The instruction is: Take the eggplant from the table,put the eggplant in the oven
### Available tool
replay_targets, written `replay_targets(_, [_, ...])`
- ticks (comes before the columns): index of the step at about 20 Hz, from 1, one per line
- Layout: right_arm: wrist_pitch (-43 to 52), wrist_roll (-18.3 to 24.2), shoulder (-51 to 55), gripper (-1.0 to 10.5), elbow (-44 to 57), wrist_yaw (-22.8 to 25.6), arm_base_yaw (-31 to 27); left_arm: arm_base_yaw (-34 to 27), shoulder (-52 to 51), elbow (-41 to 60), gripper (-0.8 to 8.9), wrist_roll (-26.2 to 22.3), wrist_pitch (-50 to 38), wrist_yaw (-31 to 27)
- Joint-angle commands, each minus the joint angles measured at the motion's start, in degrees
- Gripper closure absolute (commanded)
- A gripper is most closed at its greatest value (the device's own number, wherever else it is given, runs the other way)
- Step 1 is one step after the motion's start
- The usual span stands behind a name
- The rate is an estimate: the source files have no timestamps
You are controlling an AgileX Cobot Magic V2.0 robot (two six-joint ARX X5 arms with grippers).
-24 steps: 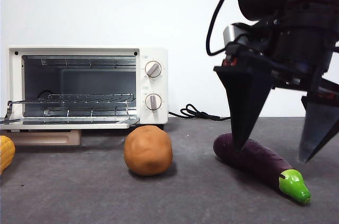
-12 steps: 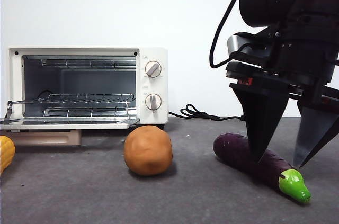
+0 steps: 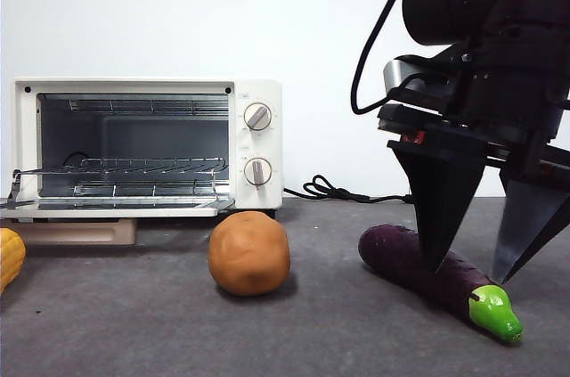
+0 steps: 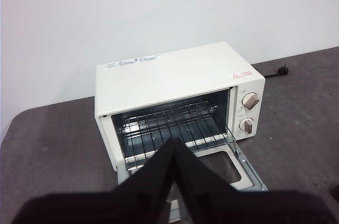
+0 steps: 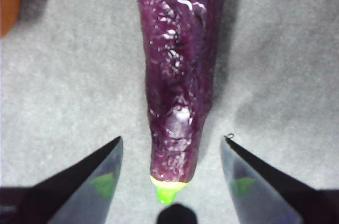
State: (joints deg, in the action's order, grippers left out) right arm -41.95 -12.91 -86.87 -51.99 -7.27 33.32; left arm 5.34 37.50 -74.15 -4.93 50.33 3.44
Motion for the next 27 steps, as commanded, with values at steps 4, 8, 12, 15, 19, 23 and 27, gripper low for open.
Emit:
replay_targets(4, [0.3,-1.1,-0.4,6.4,1.4,0.2,0.1,0.0,-0.1,0.5,8.19,-0.7,-0.3,0.0])
replay_targets(8, [2.4,-2.1,-0.4,6.9,3.3,0.2,0.1,0.0,-0.1,0.5,8.19,-0.7,-0.3,0.0])
replay_targets(12, [3.4,-2.1,-0.4,8.1,4.0,0.2,0.1,0.0,-0.1,0.5,8.19,-0.7,-0.3,0.0])
replay_targets(15, [4.2,-1.4,-0.4,9.6,4.0,0.2,0.1,0.0,-0.1,0.5,8.19,-0.7,-0.3,0.0])
replay_targets(19, [4.3,-0.8,-0.1,9.6,3.9,-1.0,0.2,0.0,-0.1,0.5,8.19,-0.7,-0.3,0.0])
replay_targets(23, [2.8,-0.4,4.3,9.6,3.3,-4.0,0.2,0.0,0.1,0.5,8.19,-0.9,-0.3,0.0])
replay_targets(27, [1.3,-0.7,11.4,9.6,-1.1,-14.4,0.2,0.0,0.6,0.5,8.19,-0.9,-0.3,0.0])
